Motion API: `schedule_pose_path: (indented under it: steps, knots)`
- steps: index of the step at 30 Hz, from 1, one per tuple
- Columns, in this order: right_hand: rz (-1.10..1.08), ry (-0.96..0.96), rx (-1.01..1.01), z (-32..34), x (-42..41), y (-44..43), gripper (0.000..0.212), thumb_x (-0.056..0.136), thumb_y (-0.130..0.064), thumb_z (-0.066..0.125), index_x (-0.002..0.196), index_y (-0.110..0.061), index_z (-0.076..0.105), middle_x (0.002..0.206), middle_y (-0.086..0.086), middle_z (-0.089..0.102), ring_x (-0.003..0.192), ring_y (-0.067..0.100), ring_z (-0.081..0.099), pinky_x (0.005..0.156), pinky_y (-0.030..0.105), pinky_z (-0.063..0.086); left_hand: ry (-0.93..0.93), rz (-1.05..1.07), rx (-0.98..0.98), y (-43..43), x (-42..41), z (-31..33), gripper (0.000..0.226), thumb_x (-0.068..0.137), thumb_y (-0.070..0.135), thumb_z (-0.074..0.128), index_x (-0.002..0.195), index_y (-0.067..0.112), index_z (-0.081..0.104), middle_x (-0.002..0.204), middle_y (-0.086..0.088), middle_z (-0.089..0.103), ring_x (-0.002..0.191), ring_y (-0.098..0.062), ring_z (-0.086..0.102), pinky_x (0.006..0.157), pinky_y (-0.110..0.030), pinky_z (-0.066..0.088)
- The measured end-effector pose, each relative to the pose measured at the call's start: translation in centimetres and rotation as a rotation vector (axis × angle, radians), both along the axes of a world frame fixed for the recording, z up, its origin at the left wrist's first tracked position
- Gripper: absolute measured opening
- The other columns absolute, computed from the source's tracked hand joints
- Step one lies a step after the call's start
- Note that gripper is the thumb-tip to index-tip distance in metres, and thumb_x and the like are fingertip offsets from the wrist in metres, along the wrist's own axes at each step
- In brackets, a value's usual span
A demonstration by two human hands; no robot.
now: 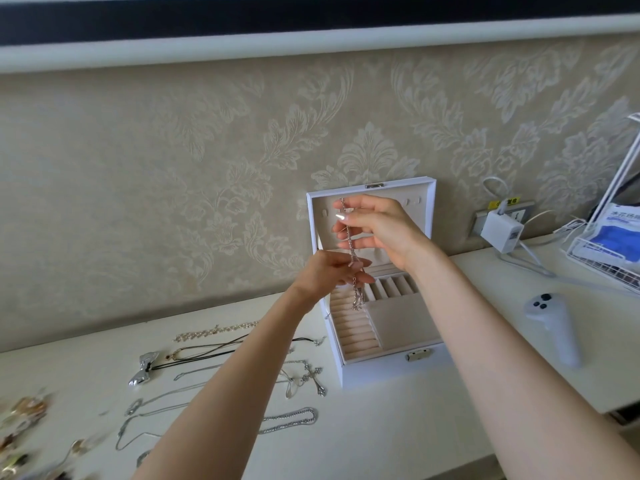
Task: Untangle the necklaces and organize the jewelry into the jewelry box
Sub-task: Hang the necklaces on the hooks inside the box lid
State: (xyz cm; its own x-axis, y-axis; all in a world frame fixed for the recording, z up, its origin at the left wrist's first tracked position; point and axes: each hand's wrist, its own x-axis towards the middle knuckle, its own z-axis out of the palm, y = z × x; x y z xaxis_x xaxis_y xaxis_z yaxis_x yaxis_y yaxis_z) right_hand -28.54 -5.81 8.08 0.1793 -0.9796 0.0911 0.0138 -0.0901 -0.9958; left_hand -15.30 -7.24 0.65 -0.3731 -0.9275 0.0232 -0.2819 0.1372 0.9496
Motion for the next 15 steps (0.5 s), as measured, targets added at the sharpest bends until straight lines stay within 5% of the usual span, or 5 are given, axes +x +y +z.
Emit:
schedule_pose_path:
  steps: [7, 15]
  knots:
    - [0.021, -0.068, 0.019, -0.47, 0.38, -0.36, 0.033, 0.088, 0.004, 0.057, 0.119, -0.008, 0.059, 0.081, 0.013, 0.066, 0.077, 0.023, 0.066, 0.073, 0.04, 0.059, 0.077, 0.039, 0.023, 0.16, -0.05, 0.42, 0.025, 0.094, 0.008, 0.054, 0.113, -0.004, 0.064, 0.104, -0.009, 0.068, 0.067, 0.008, 0.062, 0.061, -0.003, 0.042]
    - [-0.037, -0.208, 0.03, -0.16, 0.55, -0.43, 0.012, 0.088, 0.01, 0.053, 0.094, 0.006, 0.063, 0.079, 0.02, 0.063, 0.073, 0.025, 0.067, 0.067, 0.035, 0.06, 0.054, 0.091, -0.003, 0.14, -0.04, -0.23, 0.024, 0.092, 0.004, 0.055, 0.113, -0.005, 0.064, 0.103, -0.015, 0.068, 0.063, 0.009, 0.06, 0.06, -0.005, 0.043]
